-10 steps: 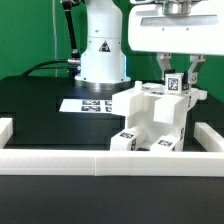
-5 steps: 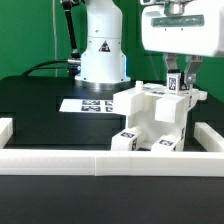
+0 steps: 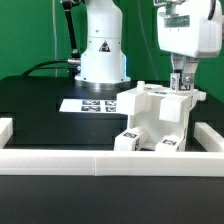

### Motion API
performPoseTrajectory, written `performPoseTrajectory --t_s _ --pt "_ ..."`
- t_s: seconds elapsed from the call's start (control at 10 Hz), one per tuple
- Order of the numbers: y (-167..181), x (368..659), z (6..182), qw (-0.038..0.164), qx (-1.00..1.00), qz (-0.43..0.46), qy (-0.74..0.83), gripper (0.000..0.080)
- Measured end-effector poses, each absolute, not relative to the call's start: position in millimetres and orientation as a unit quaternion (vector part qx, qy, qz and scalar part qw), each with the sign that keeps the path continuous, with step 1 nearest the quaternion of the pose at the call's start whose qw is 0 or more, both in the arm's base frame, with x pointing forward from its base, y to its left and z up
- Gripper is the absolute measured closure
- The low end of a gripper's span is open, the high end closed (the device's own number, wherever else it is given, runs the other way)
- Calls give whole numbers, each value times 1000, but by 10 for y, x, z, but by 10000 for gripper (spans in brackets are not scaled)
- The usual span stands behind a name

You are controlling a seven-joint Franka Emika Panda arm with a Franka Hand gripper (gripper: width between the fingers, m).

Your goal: Assemble chair

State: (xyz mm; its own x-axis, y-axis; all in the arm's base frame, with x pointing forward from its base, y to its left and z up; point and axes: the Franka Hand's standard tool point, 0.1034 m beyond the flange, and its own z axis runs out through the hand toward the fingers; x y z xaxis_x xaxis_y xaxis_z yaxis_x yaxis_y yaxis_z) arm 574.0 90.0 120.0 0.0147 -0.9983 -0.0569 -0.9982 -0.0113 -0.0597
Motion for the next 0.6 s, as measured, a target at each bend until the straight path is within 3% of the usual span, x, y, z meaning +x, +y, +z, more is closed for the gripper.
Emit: performPoseTrajectory --t_s 0.6 --pt "975 5731 1197 48 -549 18 834 510"
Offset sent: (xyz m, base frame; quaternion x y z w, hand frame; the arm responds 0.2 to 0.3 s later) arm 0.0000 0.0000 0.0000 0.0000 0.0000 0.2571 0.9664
